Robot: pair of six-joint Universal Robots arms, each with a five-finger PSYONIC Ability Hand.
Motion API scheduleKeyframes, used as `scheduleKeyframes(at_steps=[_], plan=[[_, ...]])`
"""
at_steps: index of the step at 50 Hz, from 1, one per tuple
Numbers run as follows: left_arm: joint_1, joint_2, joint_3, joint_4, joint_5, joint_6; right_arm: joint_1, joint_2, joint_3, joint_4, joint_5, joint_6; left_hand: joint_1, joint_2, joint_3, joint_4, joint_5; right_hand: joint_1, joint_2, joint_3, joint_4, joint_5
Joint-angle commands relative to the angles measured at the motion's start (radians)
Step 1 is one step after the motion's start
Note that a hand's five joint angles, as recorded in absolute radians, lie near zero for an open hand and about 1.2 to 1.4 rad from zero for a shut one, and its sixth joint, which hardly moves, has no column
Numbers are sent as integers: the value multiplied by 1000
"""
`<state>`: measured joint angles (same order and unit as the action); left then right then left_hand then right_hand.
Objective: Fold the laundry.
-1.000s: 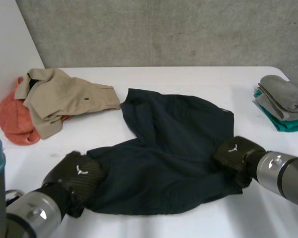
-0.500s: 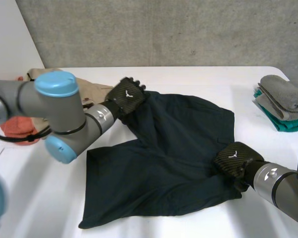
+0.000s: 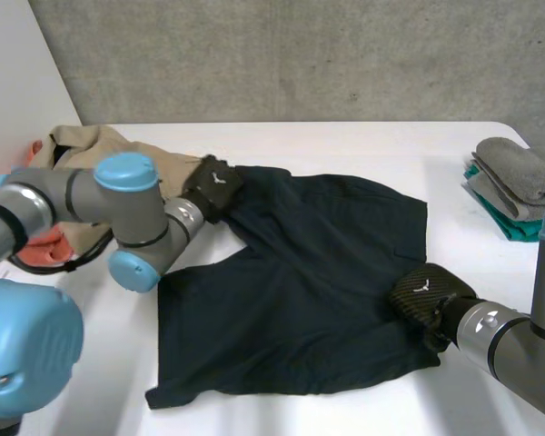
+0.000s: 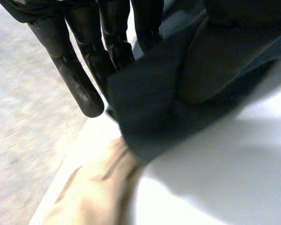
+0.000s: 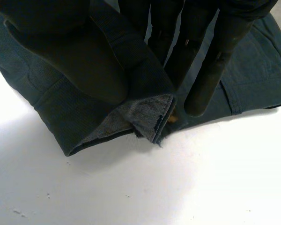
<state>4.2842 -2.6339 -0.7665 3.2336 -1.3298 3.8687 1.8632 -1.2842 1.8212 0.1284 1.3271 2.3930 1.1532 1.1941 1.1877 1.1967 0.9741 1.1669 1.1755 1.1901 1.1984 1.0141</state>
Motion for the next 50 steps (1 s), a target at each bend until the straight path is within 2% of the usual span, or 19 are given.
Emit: scheduleKeyframes(at_steps=[1, 5, 13, 20, 27, 32, 35, 39, 42, 47, 50], plan=[[0, 189, -244, 98, -134, 8, 4, -3, -2, -1, 3, 3, 243, 202, 209, 200, 248, 229, 221, 206, 198, 208], [-7, 207, -312, 100, -164, 15, 4, -4, -6, 0, 4, 31, 243, 202, 209, 200, 248, 229, 221, 206, 198, 208], [-7, 187, -289, 95, -330, 21, -7, -10, -26, 7, -2, 141, 243, 202, 209, 200, 248, 229, 221, 206, 198, 208], [-9, 183, -289, 85, -364, 21, -10, -12, -26, 7, 3, 143, 243, 202, 209, 200, 248, 229, 221, 206, 198, 208], [-35, 189, -286, 20, -440, 28, -10, -7, -26, 0, 4, 140, 243, 202, 209, 200, 248, 229, 221, 206, 198, 208], [-64, 212, -298, 0, -453, 26, -7, -7, -26, -3, -5, 144, -931, -972, -966, -975, -927, 229, 221, 206, 198, 208], [-73, 268, -313, -24, -454, 15, -4, -7, -26, -4, -6, 147, -916, -957, -951, -960, -912, 229, 221, 206, 198, 208], [-72, 429, -436, -70, -454, -21, -6, -10, -26, -36, -9, 156, -913, -954, -948, -957, -909, 229, 221, 206, 198, 208], [-75, 566, -571, -86, -451, -95, -4, -10, -28, -67, -9, 184, -899, -940, -933, -942, -894, 229, 221, 206, 198, 208], [-90, 822, -853, -101, -440, -291, -7, -9, -36, -110, -3, 248, -899, -940, -933, -942, -894, 229, 221, 206, 198, 208], [-110, 905, -960, -109, -419, -362, -7, -9, -36, -130, 0, 270, -896, -937, -930, -939, -891, 229, 221, 206, 198, 208]])
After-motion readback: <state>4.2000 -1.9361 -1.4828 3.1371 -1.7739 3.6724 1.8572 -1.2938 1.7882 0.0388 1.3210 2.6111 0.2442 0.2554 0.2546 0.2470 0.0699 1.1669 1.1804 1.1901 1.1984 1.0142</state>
